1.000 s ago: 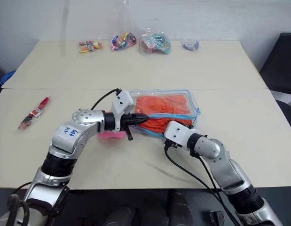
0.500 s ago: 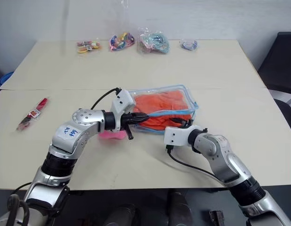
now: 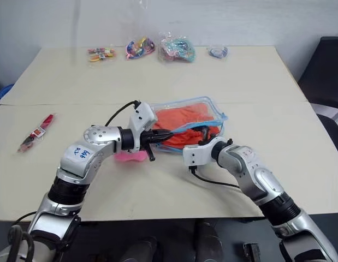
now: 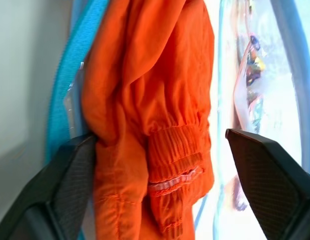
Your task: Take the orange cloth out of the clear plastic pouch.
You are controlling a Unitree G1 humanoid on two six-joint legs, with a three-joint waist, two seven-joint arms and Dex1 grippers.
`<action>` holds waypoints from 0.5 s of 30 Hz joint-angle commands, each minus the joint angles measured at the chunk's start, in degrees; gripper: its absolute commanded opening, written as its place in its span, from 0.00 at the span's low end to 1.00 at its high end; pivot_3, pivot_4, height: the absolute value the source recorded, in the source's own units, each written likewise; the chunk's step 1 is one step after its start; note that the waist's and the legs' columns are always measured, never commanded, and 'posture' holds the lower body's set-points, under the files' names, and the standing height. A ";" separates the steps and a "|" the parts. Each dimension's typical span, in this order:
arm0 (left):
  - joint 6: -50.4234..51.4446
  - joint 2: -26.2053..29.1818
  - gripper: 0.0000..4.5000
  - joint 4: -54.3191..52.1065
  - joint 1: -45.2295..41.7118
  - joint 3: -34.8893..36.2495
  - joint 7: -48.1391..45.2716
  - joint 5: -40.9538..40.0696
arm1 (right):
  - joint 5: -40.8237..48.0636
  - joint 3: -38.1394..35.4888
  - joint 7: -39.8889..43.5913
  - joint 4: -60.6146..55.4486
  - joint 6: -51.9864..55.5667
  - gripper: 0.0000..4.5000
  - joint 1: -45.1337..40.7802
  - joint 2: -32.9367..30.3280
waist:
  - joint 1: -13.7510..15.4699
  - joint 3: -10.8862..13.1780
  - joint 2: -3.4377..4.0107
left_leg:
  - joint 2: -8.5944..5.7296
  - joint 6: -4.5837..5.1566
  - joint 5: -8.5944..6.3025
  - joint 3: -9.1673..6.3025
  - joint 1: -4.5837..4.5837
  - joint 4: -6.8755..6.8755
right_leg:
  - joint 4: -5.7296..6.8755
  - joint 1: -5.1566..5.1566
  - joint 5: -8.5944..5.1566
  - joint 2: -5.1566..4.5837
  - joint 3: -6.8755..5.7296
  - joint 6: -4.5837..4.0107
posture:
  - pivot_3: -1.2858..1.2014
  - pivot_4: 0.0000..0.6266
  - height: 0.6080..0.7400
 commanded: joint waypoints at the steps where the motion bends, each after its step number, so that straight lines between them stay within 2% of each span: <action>1: -1.26 -0.14 0.00 -2.12 -1.10 0.77 -0.09 -0.74 | -2.32 1.38 -0.65 2.86 -2.05 0.89 -1.70 1.34 | -0.22 0.00 0.00 | 0.01 -0.01 0.00 0.00 0.01 0.00 | 0.00 0.00 0.00 0.01 0.01 0.00 | 0.52 0.24 1.00; 10: -1.20 -0.76 0.00 -1.93 -1.82 1.06 0.38 -0.99 | -9.42 4.62 -4.18 13.52 -4.15 0.89 -7.52 5.36 | -0.36 -0.01 0.01 | 0.03 -0.05 0.02 -0.07 0.05 0.00 | 0.01 0.01 0.00 0.01 0.06 0.00 | 0.52 0.24 1.00; 15: -1.47 -0.76 0.00 -1.27 -2.07 1.36 0.41 -0.81 | -9.11 5.15 -4.41 18.05 -4.32 0.89 -8.42 8.32 | -0.49 -0.04 0.01 | 0.04 -0.08 0.04 -0.09 0.07 0.00 | 0.03 0.02 0.00 0.01 0.06 0.00 | 0.52 0.24 1.00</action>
